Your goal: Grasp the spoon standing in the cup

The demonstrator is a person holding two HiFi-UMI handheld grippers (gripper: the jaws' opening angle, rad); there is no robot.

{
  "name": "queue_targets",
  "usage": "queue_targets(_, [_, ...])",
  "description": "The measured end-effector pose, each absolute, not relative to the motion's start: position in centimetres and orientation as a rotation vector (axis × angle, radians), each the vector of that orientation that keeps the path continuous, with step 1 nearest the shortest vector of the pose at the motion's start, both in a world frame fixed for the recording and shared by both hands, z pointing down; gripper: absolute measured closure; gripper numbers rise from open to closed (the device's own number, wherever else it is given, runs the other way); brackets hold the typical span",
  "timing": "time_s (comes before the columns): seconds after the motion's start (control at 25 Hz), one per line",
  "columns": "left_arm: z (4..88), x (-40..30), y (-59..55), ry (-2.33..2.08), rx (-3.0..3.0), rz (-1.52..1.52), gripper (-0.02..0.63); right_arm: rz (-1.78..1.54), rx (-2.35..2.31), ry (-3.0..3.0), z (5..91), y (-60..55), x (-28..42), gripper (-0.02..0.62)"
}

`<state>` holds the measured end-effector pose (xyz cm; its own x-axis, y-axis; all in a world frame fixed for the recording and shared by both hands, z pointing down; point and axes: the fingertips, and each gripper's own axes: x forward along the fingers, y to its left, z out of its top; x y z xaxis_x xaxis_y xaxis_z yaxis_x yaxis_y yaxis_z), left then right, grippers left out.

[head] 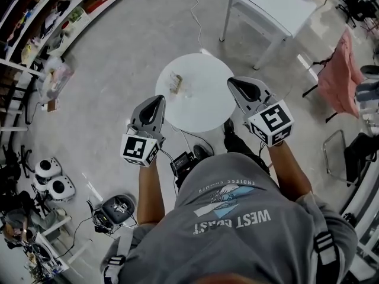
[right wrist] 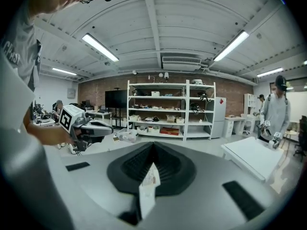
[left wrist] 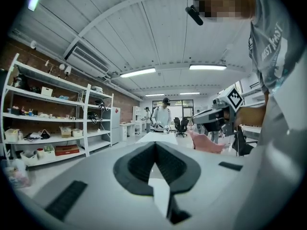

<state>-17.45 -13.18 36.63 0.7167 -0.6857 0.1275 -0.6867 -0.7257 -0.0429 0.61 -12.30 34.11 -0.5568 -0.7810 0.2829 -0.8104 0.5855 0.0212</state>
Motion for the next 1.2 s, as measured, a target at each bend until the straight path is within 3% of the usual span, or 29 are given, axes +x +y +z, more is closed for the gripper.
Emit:
queue_targets(0.72, [40.0,-15.1,-19.1,-1.272,2.732,0.337,0.603,0.248,1.002,-2.657,36.2,-20.3,-0.6,0.592])
queue_targets(1.2, [49.5,-10.9,-19.4,-1.14,2.657,0.538,0.603,0.383,0.909,-2.623,42.4,-20.0,1.4,0.593])
